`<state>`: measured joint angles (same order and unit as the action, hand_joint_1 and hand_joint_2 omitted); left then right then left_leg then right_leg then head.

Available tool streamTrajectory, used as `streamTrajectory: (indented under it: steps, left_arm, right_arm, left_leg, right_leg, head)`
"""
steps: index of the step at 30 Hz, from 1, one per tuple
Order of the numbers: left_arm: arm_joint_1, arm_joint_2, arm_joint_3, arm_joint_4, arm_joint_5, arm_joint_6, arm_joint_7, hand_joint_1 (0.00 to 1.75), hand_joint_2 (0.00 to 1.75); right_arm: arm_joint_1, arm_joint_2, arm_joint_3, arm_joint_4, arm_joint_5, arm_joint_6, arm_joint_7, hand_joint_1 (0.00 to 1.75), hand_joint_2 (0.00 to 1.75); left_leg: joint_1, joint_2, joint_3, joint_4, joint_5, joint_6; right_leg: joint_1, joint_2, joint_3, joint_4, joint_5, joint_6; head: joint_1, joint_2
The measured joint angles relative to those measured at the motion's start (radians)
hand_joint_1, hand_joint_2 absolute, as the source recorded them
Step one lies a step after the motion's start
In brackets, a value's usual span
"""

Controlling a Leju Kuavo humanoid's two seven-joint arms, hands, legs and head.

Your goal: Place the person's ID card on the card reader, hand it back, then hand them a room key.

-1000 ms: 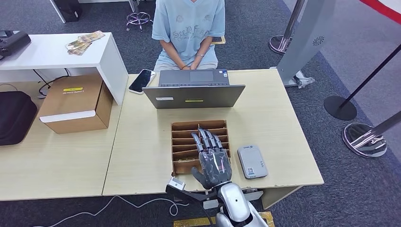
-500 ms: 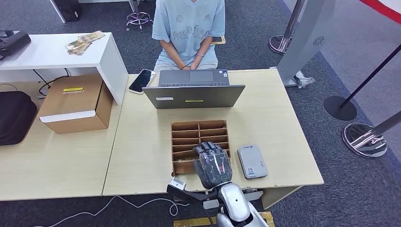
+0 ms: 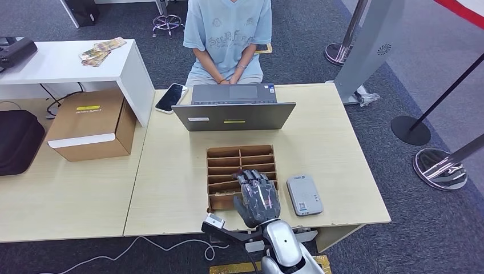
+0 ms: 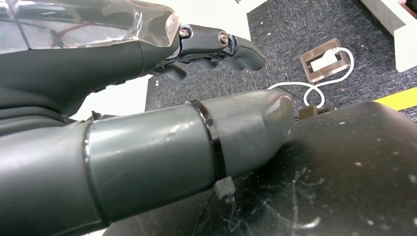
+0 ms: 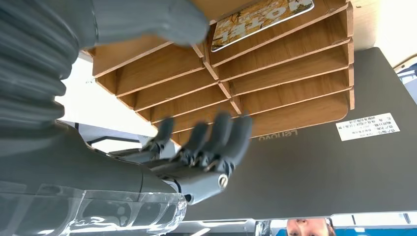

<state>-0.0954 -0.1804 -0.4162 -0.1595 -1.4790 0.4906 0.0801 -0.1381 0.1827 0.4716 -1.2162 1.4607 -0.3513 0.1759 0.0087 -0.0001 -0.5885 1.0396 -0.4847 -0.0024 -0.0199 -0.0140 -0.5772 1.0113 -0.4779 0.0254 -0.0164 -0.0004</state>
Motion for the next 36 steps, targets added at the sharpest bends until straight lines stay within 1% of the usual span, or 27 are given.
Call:
streamTrajectory:
  steps: [6,10,17,21,25,30,36]
  left_arm:
    - [0.0,0.0,0.0,0.0,0.0,0.0,0.0,0.0,0.0]
    - [0.0,0.0,0.0,0.0,0.0,0.0,0.0,0.0,0.0]
    - [0.0,0.0,0.0,0.0,0.0,0.0,0.0,0.0,0.0]
    - [0.0,0.0,0.0,0.0,0.0,0.0,0.0,0.0,0.0]
    - [0.0,0.0,0.0,0.0,0.0,0.0,0.0,0.0,0.0]
    - [0.0,0.0,0.0,0.0,-0.001,0.0,0.0,0.0,0.0]
    - [0.0,0.0,0.0,0.0,-0.001,0.0,-0.001,0.0,0.0]
  right_arm:
    - [0.0,0.0,0.0,0.0,0.0,0.0,0.0,0.47,1.75]
    - [-0.001,0.0,0.0,0.002,0.0,0.0,0.0,0.16,1.75]
    - [-0.002,0.0,0.0,0.002,-0.004,0.0,0.0,0.29,1.75]
    - [-0.005,0.0,0.0,0.003,-0.005,0.0,0.0,0.42,1.75]
    - [-0.008,0.0,0.0,0.007,-0.006,0.0,0.0,0.38,1.75]
    - [-0.011,0.0,0.0,0.01,-0.01,0.0,-0.003,0.56,1.75]
    - [-0.017,0.0,0.003,0.015,-0.012,0.004,-0.004,0.59,1.75]
  left_leg:
    - [0.0,0.0,0.0,0.0,0.0,0.0]
    - [0.0,0.0,0.0,0.0,0.0,0.0]
    - [0.0,0.0,0.0,0.0,0.0,0.0]
    - [0.0,0.0,0.0,0.0,0.0,0.0]
    - [0.0,0.0,0.0,0.0,0.0,0.0]
    - [0.0,0.0,0.0,0.0,0.0,0.0]
    - [0.0,0.0,0.0,0.0,0.0,0.0]
  right_leg:
    - [0.0,0.0,0.0,0.0,0.0,0.0]
    - [0.0,0.0,0.0,0.0,0.0,0.0]
    - [0.0,0.0,0.0,0.0,0.0,0.0]
    - [0.0,0.0,0.0,0.0,0.0,0.0]
    - [0.0,0.0,0.0,0.0,0.0,0.0]
    - [0.0,0.0,0.0,0.0,0.0,0.0]
    - [0.0,0.0,0.0,0.0,0.0,0.0]
  head:
    - [0.0,0.0]
    - [0.0,0.0]
    - [0.0,0.0]
    - [0.0,0.0]
    - [0.0,0.0]
    - [0.0,0.0]
    - [0.0,0.0]
